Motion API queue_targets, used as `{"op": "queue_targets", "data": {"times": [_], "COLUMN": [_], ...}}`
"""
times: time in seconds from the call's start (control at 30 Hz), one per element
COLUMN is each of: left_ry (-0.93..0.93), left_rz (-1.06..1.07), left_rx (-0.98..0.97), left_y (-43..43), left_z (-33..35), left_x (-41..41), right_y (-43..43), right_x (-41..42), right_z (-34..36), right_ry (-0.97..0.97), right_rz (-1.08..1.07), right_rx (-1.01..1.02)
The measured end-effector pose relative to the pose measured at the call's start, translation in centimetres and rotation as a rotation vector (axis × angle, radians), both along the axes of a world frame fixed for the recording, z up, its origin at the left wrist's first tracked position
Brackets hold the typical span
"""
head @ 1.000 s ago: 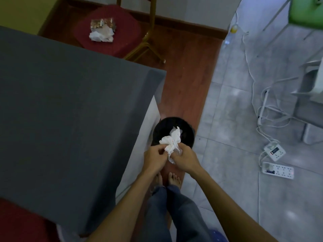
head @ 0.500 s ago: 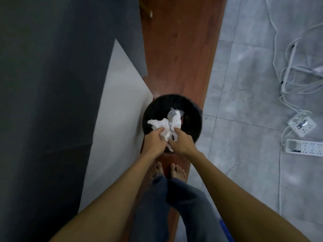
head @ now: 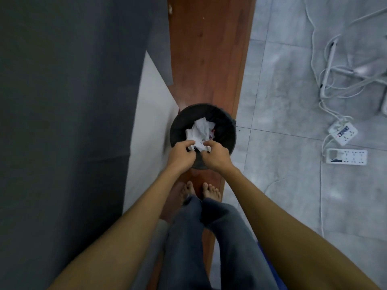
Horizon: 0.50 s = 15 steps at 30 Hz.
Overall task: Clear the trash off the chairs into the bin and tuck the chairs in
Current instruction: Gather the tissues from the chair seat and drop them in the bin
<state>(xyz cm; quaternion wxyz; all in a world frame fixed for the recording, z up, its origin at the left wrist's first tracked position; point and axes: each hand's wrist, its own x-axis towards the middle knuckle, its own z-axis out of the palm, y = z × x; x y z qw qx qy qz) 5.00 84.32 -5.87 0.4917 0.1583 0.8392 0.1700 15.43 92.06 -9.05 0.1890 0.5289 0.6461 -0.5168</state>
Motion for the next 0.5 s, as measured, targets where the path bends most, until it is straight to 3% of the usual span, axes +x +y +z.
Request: {"op": "queue_targets", "data": {"times": [0.2, 0.5], "left_ry": [0.053, 0.114], "left_rz": [-0.029, 0.192], "left_rx": [0.069, 0.278], "left_y": [-0.8, -9.0], "left_z": [13.4, 29.7], "left_x": [-0.6, -2.1], "right_y": [-1.7, -6.7], "right_x": [-0.1, -1.7], "right_z": [12.8, 30.9], "right_ry": [0.045, 0.282], "right_rz": [0.084, 0.253], "right_rx": [0.033, 0.169]}}
